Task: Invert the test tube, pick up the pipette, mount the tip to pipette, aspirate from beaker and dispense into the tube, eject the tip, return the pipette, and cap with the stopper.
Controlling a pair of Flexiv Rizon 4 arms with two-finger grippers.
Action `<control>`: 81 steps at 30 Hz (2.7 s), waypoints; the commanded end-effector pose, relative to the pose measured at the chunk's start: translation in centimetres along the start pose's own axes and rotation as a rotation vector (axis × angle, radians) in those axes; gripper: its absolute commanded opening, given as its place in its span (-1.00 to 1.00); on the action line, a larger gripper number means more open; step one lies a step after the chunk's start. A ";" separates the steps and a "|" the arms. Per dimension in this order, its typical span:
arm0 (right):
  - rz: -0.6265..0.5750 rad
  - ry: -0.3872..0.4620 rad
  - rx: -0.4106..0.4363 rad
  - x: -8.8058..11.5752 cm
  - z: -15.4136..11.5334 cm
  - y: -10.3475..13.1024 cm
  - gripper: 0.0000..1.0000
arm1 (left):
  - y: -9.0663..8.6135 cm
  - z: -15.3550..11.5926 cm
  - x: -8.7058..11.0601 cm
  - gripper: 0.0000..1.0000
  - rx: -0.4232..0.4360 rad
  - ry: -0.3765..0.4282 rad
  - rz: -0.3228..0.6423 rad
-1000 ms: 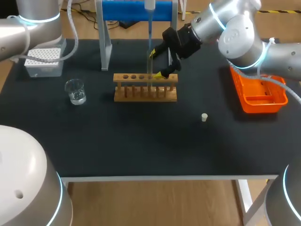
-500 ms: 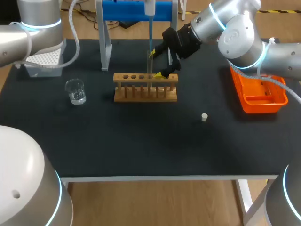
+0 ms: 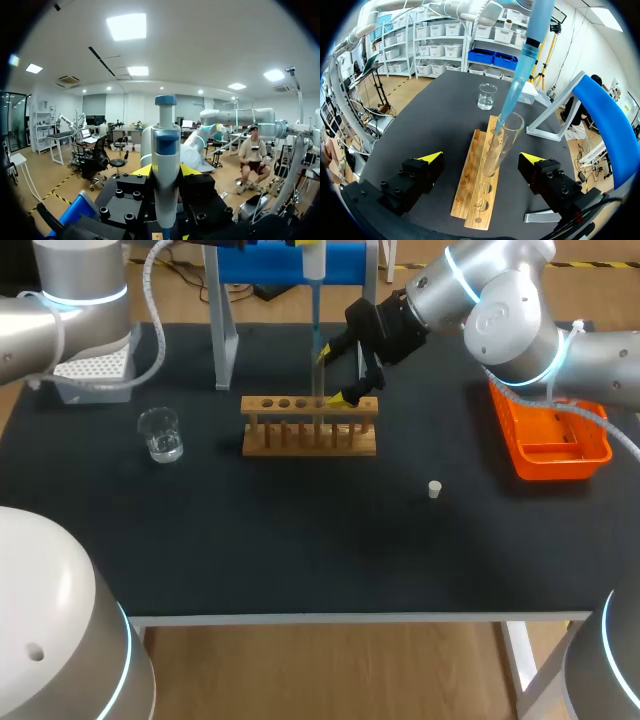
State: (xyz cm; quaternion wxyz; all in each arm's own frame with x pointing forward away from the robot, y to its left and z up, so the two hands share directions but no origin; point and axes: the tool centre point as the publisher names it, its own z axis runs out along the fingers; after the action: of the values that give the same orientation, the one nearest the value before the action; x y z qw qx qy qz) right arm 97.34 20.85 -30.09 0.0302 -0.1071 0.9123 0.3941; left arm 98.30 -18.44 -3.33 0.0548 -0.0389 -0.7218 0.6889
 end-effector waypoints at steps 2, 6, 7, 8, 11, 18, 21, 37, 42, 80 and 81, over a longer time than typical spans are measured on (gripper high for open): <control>0.000 0.001 0.001 0.0 0.0 0.0 1.00 | 0.0 -0.3 -0.1 -1.00 -0.004 -0.004 0.003; 0.000 0.001 0.001 0.0 0.0 0.0 1.00 | -0.1 -0.5 -0.5 -1.00 -0.005 -0.011 0.011; 0.000 0.001 0.001 0.0 0.0 0.0 1.00 | -0.1 -0.5 -0.6 -1.00 -0.005 -0.012 0.013; 0.000 0.001 0.001 0.0 0.0 0.0 1.00 | -0.1 -0.5 -0.6 -1.00 -0.003 -0.013 0.018; 0.000 0.001 0.001 0.0 0.0 0.0 1.00 | -0.1 -0.6 -0.9 -1.00 -0.004 -0.012 0.020; 0.000 0.001 0.001 0.0 0.0 0.0 1.00 | -0.3 -0.2 -1.3 -1.00 -0.004 -0.002 0.027; 0.000 0.001 0.001 0.0 0.0 0.0 1.00 | -0.4 -0.1 -1.3 -1.00 -0.004 0.003 0.030; 0.000 0.001 0.001 0.0 0.0 0.0 1.00 | -0.5 0.6 -0.7 -1.00 0.001 0.015 0.037; 0.000 0.001 0.001 0.0 0.0 0.0 1.00 | -0.5 0.8 -0.4 -1.00 0.003 0.017 0.034; 0.000 0.001 0.001 0.0 0.0 0.0 1.00 | 1.4 -0.3 -0.5 -1.00 0.019 -0.021 0.035; 0.000 0.001 0.001 0.0 0.0 0.0 1.00 | 1.4 -0.3 -0.5 -1.00 0.019 -0.021 0.036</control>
State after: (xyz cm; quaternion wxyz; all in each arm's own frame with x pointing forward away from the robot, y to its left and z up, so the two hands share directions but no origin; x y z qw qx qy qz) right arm 97.34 20.85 -30.09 0.0302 -0.1071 0.9123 0.3941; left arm 98.63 -18.15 -4.53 0.0345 -0.0415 -0.7170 0.6950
